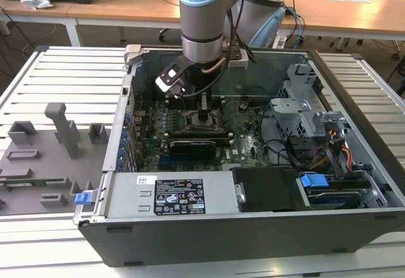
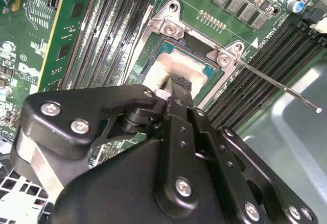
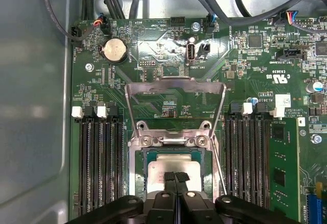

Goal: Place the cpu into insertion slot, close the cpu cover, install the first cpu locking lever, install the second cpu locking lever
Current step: 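Place the cpu into insertion slot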

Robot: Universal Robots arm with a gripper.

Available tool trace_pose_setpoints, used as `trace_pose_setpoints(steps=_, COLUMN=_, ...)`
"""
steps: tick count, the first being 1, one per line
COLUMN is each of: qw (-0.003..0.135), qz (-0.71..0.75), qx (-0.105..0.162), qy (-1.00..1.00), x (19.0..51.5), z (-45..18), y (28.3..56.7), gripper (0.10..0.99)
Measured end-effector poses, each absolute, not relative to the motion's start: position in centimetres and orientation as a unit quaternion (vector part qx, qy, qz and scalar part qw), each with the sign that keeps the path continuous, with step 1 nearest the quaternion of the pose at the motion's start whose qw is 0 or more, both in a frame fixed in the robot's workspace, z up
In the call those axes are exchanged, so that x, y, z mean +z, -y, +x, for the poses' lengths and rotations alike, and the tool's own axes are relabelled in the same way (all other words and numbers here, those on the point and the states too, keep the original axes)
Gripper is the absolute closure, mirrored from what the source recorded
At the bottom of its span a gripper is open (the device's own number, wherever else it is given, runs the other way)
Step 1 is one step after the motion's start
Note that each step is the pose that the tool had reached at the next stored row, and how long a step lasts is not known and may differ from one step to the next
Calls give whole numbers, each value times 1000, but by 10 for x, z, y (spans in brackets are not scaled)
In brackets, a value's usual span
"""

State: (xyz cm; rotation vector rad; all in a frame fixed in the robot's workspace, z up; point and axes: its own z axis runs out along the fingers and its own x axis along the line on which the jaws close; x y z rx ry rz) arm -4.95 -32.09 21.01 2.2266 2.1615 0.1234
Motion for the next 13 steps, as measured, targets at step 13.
trace_pose_setpoints(steps=13, qw=19, qz=729, qx=39, qy=-684, x=206, z=-50, y=321, gripper=980)
